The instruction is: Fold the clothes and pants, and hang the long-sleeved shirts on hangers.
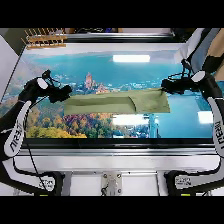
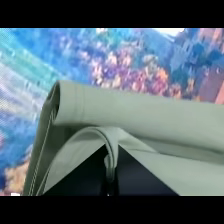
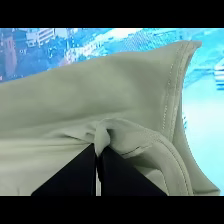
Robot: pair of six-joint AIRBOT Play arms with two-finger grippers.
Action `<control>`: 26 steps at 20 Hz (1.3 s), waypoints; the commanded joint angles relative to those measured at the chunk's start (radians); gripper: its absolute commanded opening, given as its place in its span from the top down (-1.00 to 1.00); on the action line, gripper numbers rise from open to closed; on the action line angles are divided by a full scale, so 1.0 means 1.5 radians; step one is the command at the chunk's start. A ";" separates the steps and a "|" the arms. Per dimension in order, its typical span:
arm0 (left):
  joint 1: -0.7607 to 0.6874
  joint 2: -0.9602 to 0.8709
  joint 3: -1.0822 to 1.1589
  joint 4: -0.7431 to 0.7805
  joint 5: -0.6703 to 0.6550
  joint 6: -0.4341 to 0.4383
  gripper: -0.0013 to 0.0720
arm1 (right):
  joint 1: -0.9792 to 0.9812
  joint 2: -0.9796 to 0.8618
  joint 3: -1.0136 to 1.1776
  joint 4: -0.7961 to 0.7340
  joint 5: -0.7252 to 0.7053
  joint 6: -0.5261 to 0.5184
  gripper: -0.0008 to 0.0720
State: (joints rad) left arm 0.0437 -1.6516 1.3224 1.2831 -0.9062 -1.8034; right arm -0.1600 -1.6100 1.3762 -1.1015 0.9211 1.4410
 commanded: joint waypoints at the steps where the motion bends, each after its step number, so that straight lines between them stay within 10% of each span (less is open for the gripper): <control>1: -0.002 -0.081 0.074 -0.002 -0.017 0.001 0.95 | 0.013 -0.055 0.009 0.036 -0.060 -0.003 0.91; 3: -0.002 -0.104 0.104 -0.003 -0.030 0.000 0.87 | 0.013 -0.066 0.009 0.064 -0.072 -0.003 0.49; 5: -0.002 -0.108 0.128 -0.002 -0.041 0.000 -0.75 | 0.010 -0.063 0.014 0.092 -0.080 -0.004 -0.79; 9: 0.007 -0.075 0.210 0.001 -0.119 0.020 -0.80 | -0.043 -0.028 0.073 0.109 0.020 -0.070 -0.84; 12: -0.001 -0.020 0.211 0.001 -0.172 0.055 -0.57 | -0.126 -0.021 0.077 0.109 0.151 -0.140 -0.98; 15: -0.035 0.045 0.143 0.000 -0.150 0.058 0.91 | -0.202 -0.061 0.068 0.110 0.234 -0.180 -1.00; 26: -0.199 0.115 -0.003 -0.002 -0.057 0.040 0.95 | -0.189 -0.245 0.067 0.307 0.296 -0.298 -1.00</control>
State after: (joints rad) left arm -0.2081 -1.4860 1.3342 1.2819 -1.0172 -1.7374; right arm -0.4801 -1.9396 1.4776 -0.7261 1.3628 1.0351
